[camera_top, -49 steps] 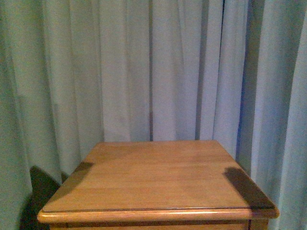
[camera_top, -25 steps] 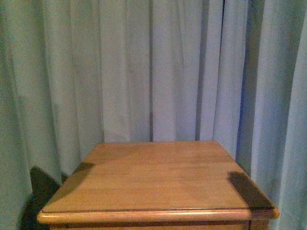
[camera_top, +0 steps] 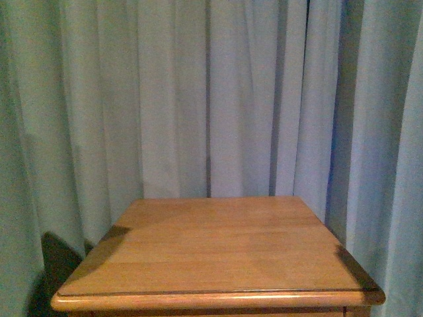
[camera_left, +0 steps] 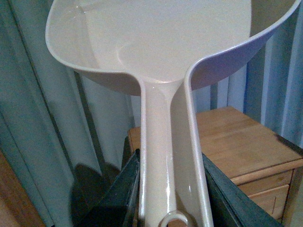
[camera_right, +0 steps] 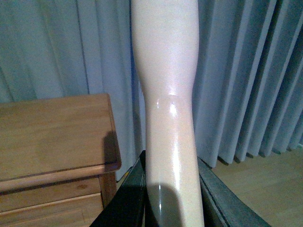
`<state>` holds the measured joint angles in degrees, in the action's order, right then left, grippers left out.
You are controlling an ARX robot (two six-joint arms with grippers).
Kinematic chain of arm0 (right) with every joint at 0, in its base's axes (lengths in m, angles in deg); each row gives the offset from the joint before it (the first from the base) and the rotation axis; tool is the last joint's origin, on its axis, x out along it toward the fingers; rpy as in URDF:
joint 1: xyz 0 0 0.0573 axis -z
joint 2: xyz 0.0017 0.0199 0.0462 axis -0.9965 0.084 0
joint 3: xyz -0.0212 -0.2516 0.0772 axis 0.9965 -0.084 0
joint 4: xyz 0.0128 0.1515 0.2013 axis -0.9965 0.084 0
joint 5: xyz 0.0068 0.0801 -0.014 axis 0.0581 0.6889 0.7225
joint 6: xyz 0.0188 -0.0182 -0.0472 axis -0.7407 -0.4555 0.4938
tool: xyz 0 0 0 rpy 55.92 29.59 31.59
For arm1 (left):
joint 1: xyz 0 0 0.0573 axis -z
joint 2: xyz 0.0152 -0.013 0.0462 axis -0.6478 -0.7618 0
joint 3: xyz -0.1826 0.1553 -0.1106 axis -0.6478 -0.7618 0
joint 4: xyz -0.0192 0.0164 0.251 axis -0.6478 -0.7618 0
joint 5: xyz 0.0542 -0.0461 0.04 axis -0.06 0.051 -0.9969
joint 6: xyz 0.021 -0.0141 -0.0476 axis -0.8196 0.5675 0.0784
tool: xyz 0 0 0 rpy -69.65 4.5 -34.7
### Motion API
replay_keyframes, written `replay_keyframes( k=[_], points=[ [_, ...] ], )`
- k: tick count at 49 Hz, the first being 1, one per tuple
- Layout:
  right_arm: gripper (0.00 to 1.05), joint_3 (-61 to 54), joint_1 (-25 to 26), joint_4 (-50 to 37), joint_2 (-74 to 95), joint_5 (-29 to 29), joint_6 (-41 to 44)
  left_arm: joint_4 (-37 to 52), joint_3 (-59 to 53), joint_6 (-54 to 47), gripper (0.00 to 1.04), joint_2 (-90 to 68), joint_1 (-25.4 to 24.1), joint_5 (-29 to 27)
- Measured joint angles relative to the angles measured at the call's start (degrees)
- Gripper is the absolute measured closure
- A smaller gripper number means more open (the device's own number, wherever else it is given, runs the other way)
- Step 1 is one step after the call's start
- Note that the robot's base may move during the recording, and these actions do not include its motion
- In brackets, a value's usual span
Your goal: Clean up trash
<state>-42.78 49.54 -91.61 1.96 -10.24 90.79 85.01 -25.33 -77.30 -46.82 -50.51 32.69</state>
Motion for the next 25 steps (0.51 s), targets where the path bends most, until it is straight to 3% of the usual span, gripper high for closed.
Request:
replay_keyframes(
  k=[25],
  points=[
    [0.84, -0.09, 1.11, 1.97, -0.66, 0.22, -1.70, 0.00, 0.00, 0.00, 0.76, 0.00, 0.00, -0.02]
  ],
)
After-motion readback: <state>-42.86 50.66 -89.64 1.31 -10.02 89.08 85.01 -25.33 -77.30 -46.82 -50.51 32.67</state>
